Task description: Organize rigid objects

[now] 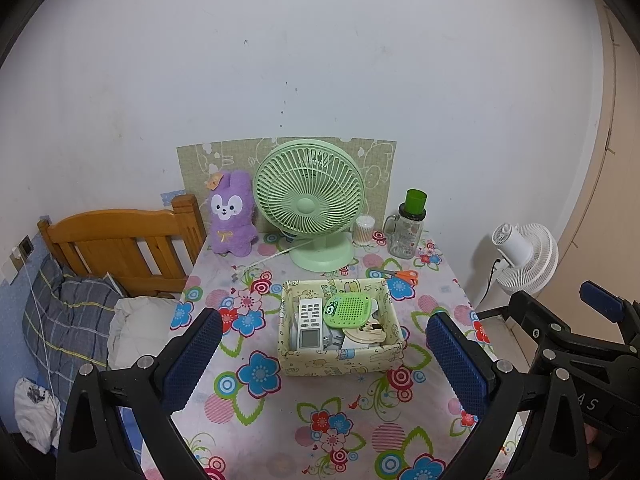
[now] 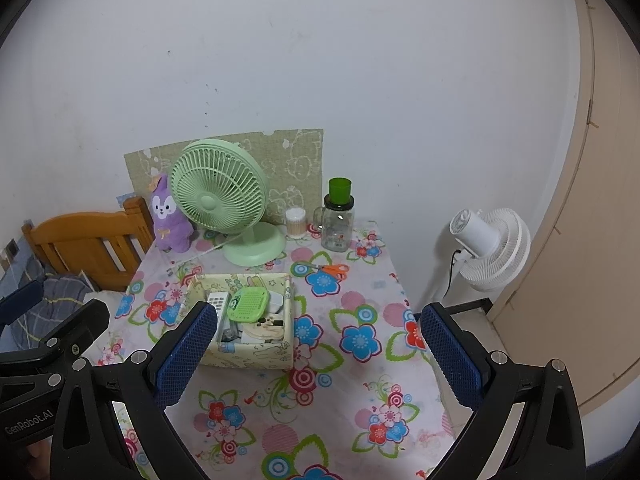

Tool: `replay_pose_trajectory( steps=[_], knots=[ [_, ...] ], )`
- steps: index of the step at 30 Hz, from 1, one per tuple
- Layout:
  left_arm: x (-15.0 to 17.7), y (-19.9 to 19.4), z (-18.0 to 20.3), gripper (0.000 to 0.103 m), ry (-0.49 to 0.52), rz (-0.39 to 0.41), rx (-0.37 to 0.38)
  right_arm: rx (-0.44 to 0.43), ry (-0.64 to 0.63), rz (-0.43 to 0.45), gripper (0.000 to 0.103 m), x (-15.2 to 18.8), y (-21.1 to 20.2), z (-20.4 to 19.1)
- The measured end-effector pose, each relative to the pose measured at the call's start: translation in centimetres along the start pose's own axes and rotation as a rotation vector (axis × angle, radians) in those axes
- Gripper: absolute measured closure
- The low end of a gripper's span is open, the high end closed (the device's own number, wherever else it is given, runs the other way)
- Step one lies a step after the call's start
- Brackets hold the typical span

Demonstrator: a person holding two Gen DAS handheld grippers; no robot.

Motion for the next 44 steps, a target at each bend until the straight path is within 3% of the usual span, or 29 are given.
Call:
replay_pose_trajectory(
  steps=[44],
  knots=[
    [-0.7,-0.09,0.66,0.0,0.031,0.02,0.013,0.009,0.003,0.02,0.0,-0.79,-0.55,0.49]
  ],
)
Point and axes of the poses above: each gripper's, at about its wrist camera, not at the fingertips, and y roughly the way its jaws point, z to its right, x to its underside, the point moved 4 cm from there along y, roughly the way its jaws point, and after that the axes turned 14 degrees about z, right-handed, at the moved point
